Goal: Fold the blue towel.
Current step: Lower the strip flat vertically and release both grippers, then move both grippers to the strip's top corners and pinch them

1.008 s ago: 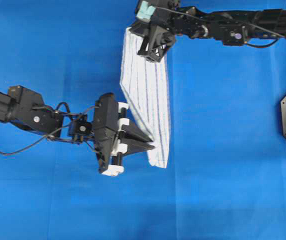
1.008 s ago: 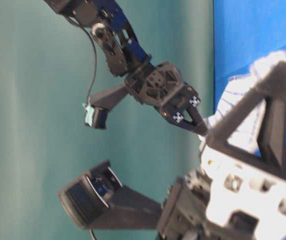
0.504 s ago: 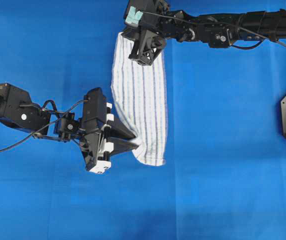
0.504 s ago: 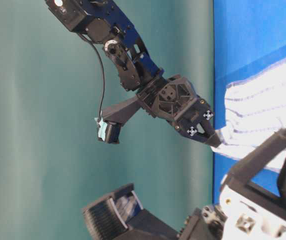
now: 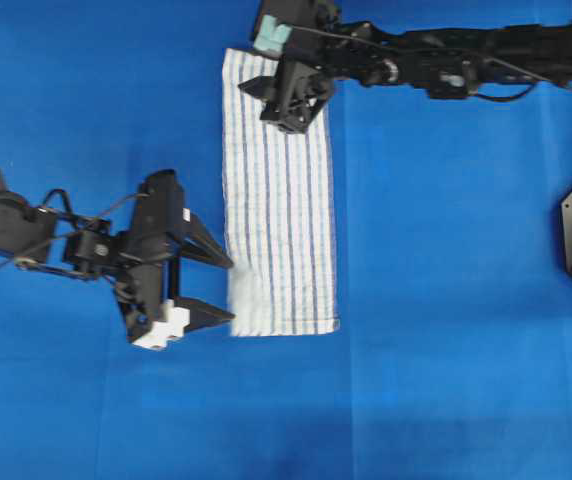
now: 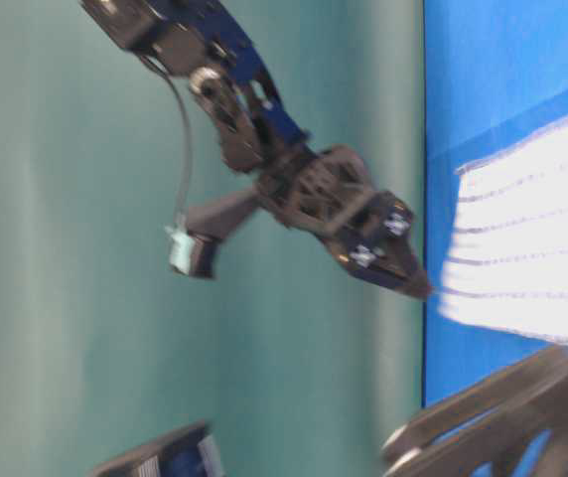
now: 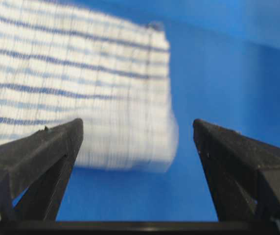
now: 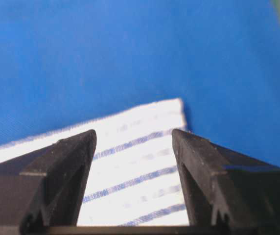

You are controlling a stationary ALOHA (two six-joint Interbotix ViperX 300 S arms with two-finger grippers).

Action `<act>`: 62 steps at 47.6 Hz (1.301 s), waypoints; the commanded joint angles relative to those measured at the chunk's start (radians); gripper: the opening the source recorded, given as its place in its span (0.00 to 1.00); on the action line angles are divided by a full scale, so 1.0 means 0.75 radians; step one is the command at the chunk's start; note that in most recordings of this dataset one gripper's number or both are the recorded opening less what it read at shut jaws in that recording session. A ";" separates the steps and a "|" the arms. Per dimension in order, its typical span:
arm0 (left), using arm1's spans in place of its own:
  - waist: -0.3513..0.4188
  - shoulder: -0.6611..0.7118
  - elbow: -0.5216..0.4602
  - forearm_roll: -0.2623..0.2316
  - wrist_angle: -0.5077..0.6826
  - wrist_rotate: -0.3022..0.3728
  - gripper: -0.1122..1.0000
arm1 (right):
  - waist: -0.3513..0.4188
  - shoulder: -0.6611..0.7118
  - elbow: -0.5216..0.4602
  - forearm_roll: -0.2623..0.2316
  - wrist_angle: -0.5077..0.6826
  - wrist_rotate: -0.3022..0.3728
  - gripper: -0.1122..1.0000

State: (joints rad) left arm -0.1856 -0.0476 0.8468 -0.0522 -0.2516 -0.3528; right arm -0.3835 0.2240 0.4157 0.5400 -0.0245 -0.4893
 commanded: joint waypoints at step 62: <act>0.751 0.043 -0.139 0.014 -0.006 0.442 0.89 | -0.094 -0.290 0.319 -0.022 -0.141 0.004 0.93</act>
State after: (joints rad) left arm 0.3451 -0.0322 0.7793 -0.0430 -0.2347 -0.0307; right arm -0.4479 -0.0046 0.6719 0.5246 -0.1074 -0.4847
